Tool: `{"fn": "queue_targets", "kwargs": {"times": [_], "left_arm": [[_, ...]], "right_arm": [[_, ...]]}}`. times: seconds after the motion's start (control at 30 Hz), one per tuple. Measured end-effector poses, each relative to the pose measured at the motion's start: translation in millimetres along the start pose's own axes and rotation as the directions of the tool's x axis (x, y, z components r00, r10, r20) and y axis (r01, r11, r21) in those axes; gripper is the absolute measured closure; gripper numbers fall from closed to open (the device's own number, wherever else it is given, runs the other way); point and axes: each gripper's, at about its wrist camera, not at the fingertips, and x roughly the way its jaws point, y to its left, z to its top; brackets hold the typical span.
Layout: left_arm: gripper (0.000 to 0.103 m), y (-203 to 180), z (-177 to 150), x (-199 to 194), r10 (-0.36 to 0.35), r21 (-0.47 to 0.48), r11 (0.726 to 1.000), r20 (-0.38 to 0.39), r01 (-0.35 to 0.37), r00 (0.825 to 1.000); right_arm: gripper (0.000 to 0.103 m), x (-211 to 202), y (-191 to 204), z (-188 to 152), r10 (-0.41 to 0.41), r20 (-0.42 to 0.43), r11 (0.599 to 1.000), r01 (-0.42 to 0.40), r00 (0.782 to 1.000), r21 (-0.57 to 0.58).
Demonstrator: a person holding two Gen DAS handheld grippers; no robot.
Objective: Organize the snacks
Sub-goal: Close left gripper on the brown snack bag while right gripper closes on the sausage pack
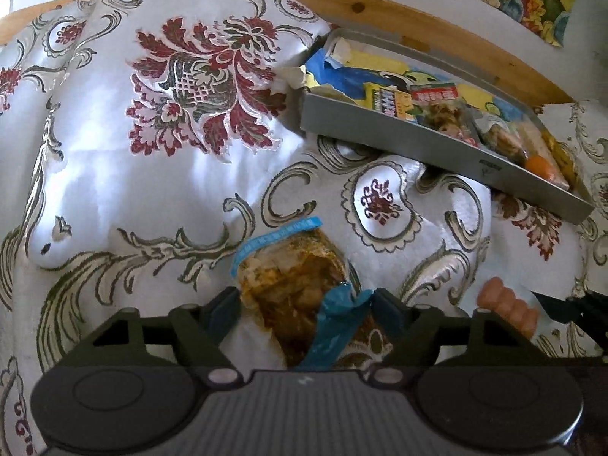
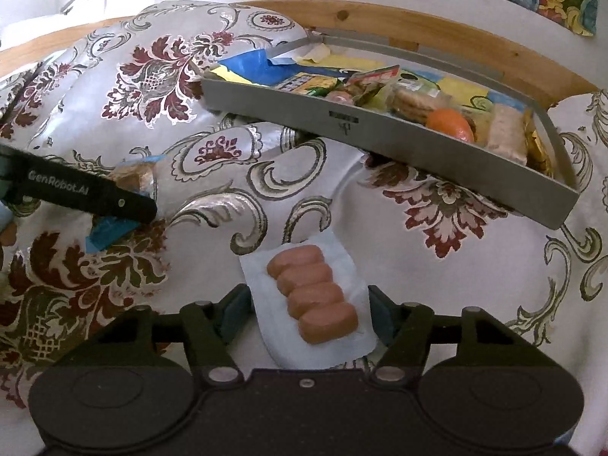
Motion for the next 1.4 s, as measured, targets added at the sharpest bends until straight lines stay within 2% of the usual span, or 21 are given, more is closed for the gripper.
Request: {"fn": "queue_targets", "kwargs": {"times": [0.43, 0.67, 0.87, 1.4], "left_arm": [[0.028, -21, -21, -21, -0.058, 0.058, 0.997, -0.015, 0.059, 0.998], [0.028, -26, -27, -29, -0.067, 0.063, 0.996, -0.029, 0.069, 0.997], [0.028, -29, -31, -38, -0.065, 0.069, 0.995, -0.032, 0.067, 0.997], [0.028, -38, -32, -68, -0.065, 0.089, 0.994, -0.002, 0.065, 0.998]], "right_arm": [[0.044, -9, 17, -1, -0.020, -0.044, 1.000, 0.021, 0.999, 0.005], [0.045, -20, 25, -4, 0.005, -0.082, 1.000, -0.004, 0.997, 0.016], [0.047, -27, 41, -6, -0.036, -0.076, 0.998, 0.031, 0.996, -0.062], [0.050, -61, 68, -8, -0.120, 0.021, 0.960, 0.122, 0.993, -0.251]]}}
